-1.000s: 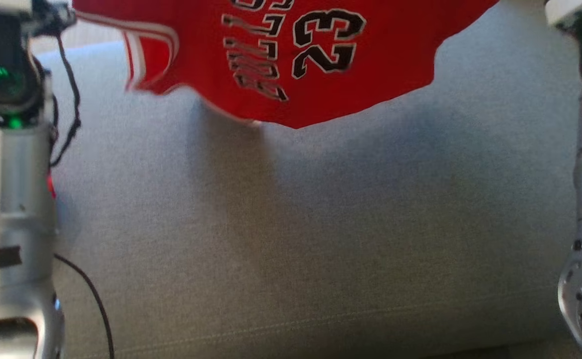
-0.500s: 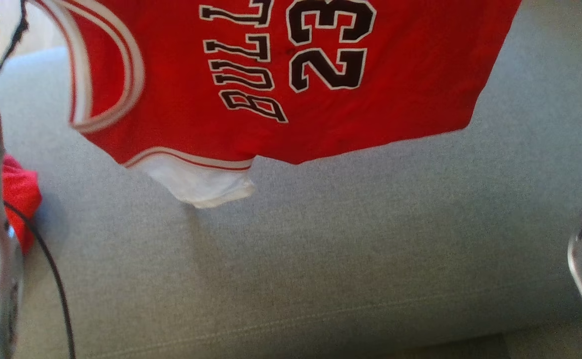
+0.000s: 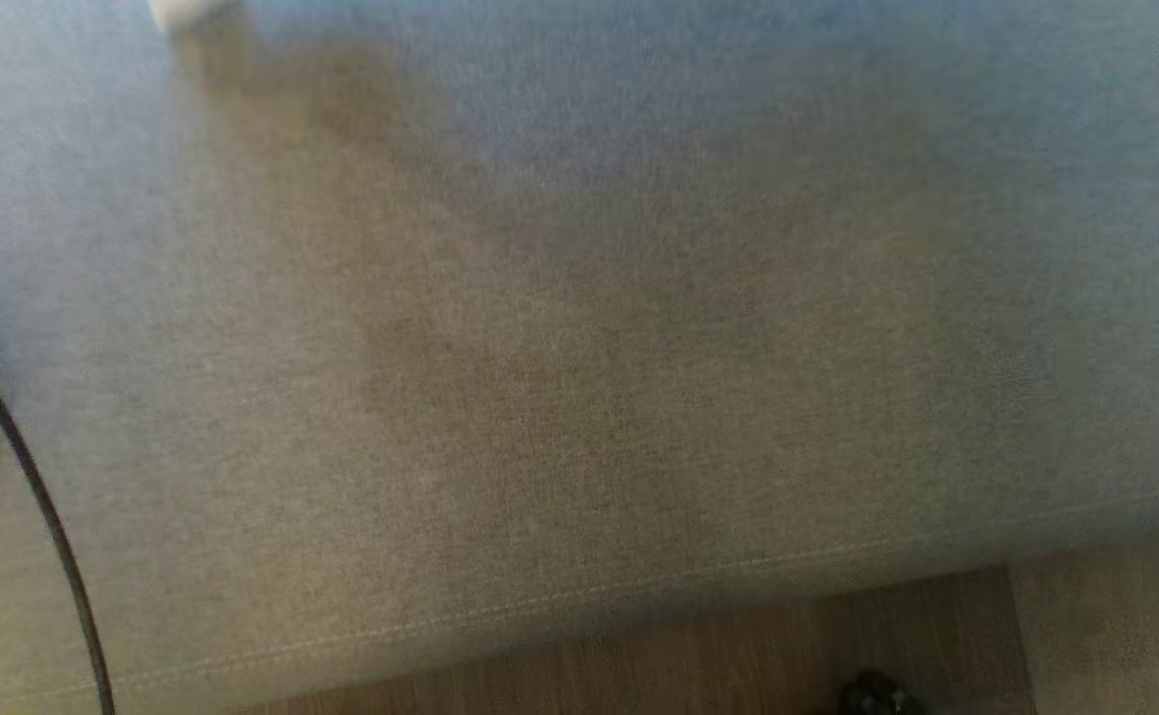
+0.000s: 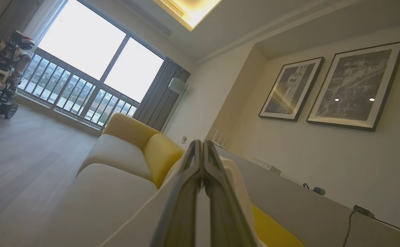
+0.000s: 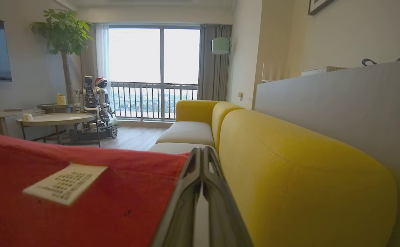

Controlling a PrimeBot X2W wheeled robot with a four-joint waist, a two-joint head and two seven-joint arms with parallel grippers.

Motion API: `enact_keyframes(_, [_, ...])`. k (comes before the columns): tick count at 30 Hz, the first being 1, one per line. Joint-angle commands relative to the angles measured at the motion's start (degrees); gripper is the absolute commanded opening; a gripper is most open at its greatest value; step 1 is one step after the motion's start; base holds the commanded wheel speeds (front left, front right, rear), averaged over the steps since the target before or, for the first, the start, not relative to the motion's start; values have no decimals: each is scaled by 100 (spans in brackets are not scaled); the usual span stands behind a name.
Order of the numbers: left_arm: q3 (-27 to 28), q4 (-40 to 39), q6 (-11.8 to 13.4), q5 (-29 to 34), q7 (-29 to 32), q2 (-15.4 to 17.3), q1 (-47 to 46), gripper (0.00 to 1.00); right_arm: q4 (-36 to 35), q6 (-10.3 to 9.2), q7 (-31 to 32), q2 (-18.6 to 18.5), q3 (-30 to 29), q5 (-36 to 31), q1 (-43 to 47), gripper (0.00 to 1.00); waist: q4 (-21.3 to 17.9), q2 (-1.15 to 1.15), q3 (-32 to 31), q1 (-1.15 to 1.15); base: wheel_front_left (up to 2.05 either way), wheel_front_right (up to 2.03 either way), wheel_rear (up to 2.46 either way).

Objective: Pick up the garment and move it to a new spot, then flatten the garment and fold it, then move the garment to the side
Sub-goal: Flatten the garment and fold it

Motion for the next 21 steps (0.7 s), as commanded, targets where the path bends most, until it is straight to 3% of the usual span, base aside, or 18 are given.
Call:
enact_keyframes(1, [61, -135, -225, 27, -194, 210, -407, 0, -152, -2, -238, 113, -110, -194, -464, 0, 57, 0, 594, -2, 0, 0, 0])
enact_keyframes(4, [53, -41, -560, -58, -633, 144, -617, 0, 20, -2, -697, 125, -352, -608, -682, 0, 226, 0, 857, -2, 0, 0, 0])
enact_keyframes(9, [-281, -243, -657, -467, -875, 124, -92, 0, 473, -2, -1020, 124, -592, -1108, -509, 0, 541, 0, 1061, -2, 0, 0, 0])
enact_keyframes(15, [-837, -966, -660, -1308, -943, 358, 1490, 0, 1114, -2, -1150, -20, -872, -1417, 195, 0, 763, 0, 893, -2, 0, 0, 0])
enact_keyframes(21, [-1307, -1981, -660, -2019, -1001, 774, 3455, 0, 1590, -2, -1220, -119, -948, -1466, 1196, 0, 787, 0, 320, -2, 0, 0, 0])
